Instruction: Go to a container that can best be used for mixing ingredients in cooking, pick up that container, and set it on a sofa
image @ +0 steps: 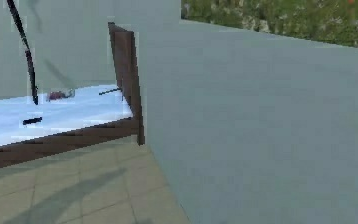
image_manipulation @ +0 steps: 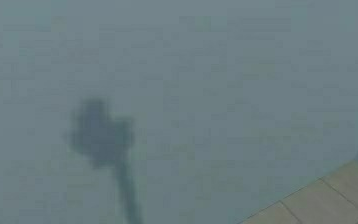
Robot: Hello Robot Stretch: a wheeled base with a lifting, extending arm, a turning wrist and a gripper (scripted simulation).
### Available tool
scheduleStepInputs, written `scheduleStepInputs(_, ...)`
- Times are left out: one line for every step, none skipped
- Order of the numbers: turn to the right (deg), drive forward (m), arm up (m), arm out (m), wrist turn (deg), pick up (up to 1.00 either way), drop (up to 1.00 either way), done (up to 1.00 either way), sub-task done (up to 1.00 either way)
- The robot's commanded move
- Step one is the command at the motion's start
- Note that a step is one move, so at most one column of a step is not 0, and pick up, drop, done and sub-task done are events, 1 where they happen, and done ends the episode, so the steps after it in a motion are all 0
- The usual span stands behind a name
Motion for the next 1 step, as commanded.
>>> scheduleStepInputs(-9.0, 0.0, 0.0, 0.0, 0.0, 0.0, 0.0, 0.0, 0.0)
